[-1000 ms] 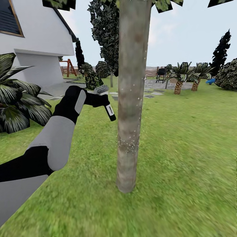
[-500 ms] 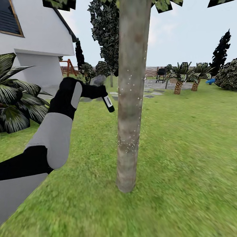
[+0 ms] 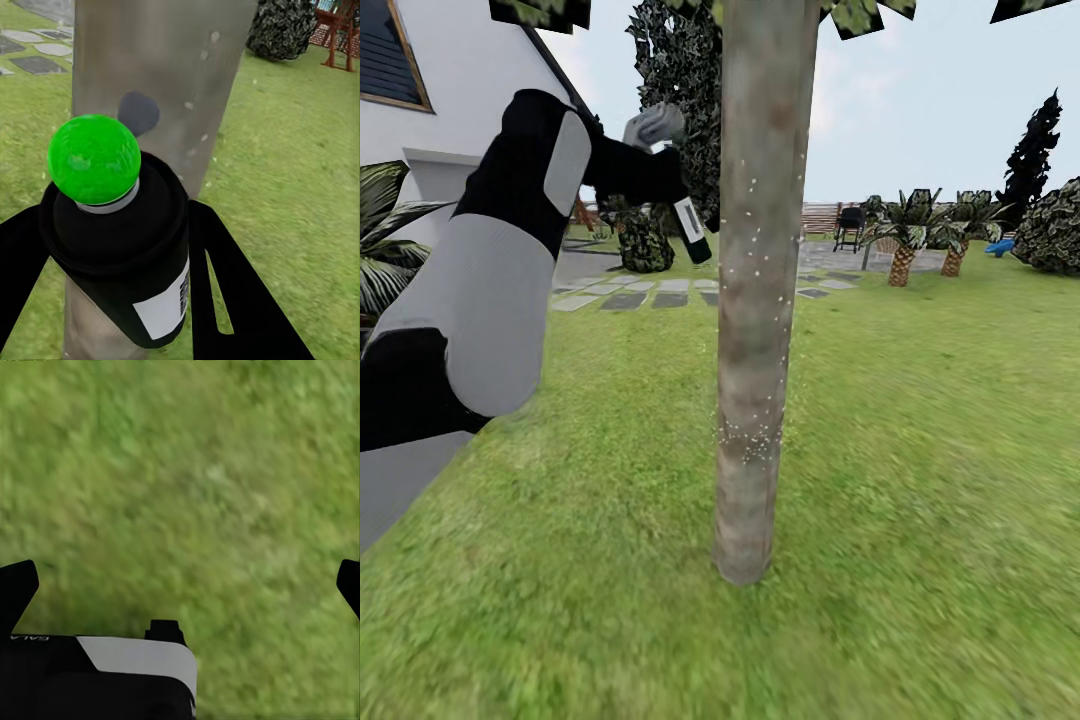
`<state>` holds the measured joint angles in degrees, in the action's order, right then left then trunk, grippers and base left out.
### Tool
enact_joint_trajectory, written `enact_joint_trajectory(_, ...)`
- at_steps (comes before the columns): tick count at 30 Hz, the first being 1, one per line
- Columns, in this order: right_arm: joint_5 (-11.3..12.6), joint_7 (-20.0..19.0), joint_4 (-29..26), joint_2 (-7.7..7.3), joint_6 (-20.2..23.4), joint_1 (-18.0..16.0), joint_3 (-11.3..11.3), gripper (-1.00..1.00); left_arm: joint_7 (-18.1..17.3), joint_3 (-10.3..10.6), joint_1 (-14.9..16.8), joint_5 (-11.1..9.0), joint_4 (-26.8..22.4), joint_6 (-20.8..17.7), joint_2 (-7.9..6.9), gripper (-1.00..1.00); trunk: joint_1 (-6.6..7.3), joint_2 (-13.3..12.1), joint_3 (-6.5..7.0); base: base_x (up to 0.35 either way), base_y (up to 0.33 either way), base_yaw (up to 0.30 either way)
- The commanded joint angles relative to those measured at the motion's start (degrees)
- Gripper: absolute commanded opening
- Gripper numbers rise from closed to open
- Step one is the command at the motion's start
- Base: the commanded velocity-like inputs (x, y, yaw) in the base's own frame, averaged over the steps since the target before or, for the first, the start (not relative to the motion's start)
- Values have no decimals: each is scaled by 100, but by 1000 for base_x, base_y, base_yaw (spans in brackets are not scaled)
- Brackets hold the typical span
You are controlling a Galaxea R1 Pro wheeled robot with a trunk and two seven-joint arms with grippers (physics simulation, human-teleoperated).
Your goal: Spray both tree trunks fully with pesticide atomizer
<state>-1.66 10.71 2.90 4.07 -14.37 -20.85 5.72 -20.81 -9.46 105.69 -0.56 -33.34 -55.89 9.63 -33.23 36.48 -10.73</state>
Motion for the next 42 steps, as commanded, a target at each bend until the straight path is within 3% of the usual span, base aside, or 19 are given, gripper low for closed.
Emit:
enact_joint_trajectory(1, -18, 37, 26, 2, -30, -11, 43, 100, -2, -38, 45, -9, -1, -36, 5, -100, -2, 8, -10, 0, 0, 0)
enact_joint_trajectory(8, -18, 37, 26, -1, -28, -12, 43, 100, -10, -69, 91, -20, 25, -36, 3, -100, -2, 8, -10, 0, 0, 0)
enact_joint_trajectory(12, -18, 37, 26, -1, -27, -10, 43, 100, -2, -121, 92, -22, 436, -28, -28, -100, -2, 8, -10, 0, 0, 0)
enact_joint_trajectory(15, -18, 37, 26, -2, -28, -10, 43, 100, 13, -140, 92, -19, 1344, 158, -186, -100, -2, 8, -10, 0, 0, 0)
enact_joint_trajectory(18, -18, 37, 26, -2, -26, -11, 43, 100, 15, -143, 92, -10, 2161, 662, -217, -100, -2, 8, -10, 0, 0, 0)
enact_joint_trajectory(23, -18, 37, 26, -2, -25, -10, 43, 100, 15, -129, 92, -5, 2977, 1254, -217, -100, -2, 8, -10, 0, 0, 0)
enact_joint_trajectory(31, -18, 37, 26, 3, -28, -12, 43, 100, 4, -120, -28, -13, 3149, 1711, -176, -100, -2, 8, -10, 0, 0, 0)
enact_joint_trajectory(37, -18, 37, 26, 6, -25, -10, 43, 100, -25, -121, -189, -15, 3157, 1878, 36, -100, -2, 8, -10, 0, 0, 0)
enact_joint_trajectory(42, -18, 37, 26, 6, -23, -8, 43, 100, -28, -124, -546, -14, 3158, 1912, 36, -100, -2, 8, -10, 0, 0, 0)
